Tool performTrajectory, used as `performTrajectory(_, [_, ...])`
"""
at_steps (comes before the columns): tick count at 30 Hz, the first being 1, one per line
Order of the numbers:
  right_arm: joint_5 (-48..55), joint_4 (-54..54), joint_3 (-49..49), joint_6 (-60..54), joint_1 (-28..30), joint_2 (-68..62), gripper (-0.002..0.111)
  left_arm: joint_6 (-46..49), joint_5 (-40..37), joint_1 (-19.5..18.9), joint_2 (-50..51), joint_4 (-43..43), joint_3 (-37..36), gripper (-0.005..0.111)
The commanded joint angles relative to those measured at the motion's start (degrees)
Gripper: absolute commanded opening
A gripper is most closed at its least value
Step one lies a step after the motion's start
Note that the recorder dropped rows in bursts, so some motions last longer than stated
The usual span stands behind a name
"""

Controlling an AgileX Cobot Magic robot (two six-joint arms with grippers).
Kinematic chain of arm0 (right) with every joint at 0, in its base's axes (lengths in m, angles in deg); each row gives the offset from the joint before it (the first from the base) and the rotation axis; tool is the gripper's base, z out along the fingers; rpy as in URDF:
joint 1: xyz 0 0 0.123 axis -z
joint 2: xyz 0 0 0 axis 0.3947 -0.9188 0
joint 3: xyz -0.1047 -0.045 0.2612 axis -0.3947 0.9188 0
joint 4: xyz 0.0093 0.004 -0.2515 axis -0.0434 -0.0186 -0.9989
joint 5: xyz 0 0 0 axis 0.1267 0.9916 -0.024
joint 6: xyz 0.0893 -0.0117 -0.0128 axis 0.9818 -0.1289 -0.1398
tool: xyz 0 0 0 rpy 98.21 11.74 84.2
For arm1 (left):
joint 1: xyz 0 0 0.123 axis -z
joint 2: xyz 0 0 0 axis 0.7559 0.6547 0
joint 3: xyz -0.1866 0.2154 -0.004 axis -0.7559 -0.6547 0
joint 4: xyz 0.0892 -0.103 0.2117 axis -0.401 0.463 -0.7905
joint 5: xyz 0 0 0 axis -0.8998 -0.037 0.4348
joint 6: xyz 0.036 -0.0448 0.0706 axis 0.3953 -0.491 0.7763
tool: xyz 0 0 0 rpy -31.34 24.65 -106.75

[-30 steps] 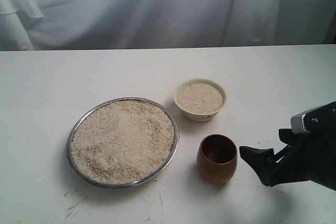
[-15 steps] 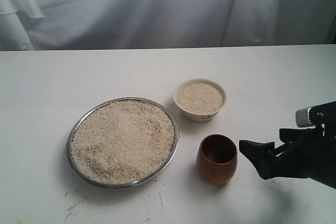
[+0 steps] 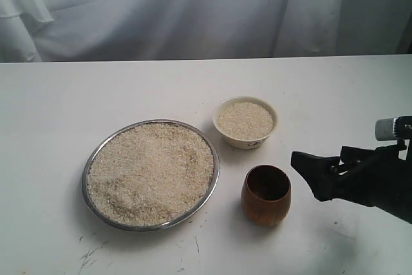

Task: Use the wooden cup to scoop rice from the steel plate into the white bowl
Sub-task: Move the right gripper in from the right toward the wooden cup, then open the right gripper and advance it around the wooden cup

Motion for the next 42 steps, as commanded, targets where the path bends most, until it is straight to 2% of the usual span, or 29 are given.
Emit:
performTrajectory(1, [-1.1,0.2,-0.1,-3.0,-0.1,0.0,0.095,-0.2,0.4,0.1,-0.3,0.0,-0.3,0.0])
performTrajectory(6, [-1.5,0.1,-0.1,-15.0,-0.1,0.0,0.095,-0.2,0.4,0.1,-0.3,0.0,-0.3,0.0])
performTrajectory(13, [-4.3,0.1,-0.1,-16.7,-0.1,0.0,0.095,-0.2,0.4,0.1,-0.3,0.0,-0.3,0.0])
performTrajectory(19, [-12.9,0.2,3.4,-29.2,-0.1,0.0,0.095,-0.2,0.4,0.1,-0.3,0.0,-0.3,0.0])
performTrajectory(23, [-12.9,-0.9,3.7,-29.8,-0.1,-1.2,0.095,-0.2,0.4,0.1,-0.3,0.0,-0.3,0.0])
performTrajectory(30, [-16.4,-16.3,3.1,-29.7,-0.1,-6.5,0.095,-0.2,0.4,0.1,-0.3,0.0,-0.3,0.0])
performTrajectory(42, [-16.3,-16.9,1.7,-32.0,-0.1,-13.6,0.095,-0.2,0.4,0.1,-0.3,0.0,-0.3,0.0])
